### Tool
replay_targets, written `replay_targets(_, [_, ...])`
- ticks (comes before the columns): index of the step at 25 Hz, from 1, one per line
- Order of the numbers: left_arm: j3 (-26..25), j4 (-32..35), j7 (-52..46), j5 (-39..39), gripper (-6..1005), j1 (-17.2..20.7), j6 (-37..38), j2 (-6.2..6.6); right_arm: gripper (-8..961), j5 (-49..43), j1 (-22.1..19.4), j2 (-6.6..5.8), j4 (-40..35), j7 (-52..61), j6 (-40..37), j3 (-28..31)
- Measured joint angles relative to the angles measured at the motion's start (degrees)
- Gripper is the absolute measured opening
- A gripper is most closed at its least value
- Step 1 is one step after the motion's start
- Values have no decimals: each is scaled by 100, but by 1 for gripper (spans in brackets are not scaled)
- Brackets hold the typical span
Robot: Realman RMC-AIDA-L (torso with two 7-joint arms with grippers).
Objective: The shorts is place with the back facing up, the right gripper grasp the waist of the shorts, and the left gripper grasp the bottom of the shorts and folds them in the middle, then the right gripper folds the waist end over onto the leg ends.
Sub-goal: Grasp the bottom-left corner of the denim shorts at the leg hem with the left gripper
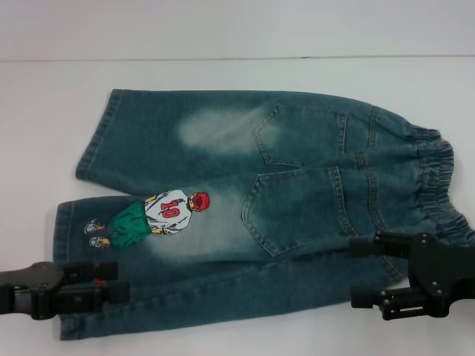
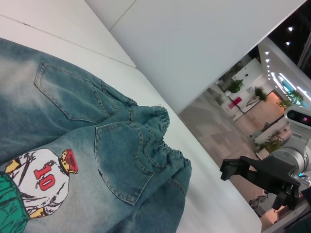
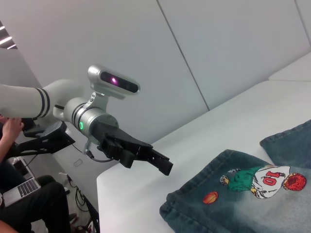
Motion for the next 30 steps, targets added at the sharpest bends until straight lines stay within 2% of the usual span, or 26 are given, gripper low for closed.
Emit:
replay_targets(20, [27, 15, -170, 0, 859, -11, -2, -1, 941, -3, -1, -4, 0, 0, -35, -36])
replay_targets(24, [-24, 273, -838, 82, 859, 31, 17, 88, 941, -1, -2, -13, 0, 0, -35, -10])
replay_targets(27, [-108, 989, -1730, 603, 858, 135, -36, 131, 941, 6, -10, -26, 0, 0, -32, 20])
replay_targets(30, [-241, 1137, -1994, 836, 857, 153, -103, 147, 941, 10, -11, -17, 0, -5, -12, 22])
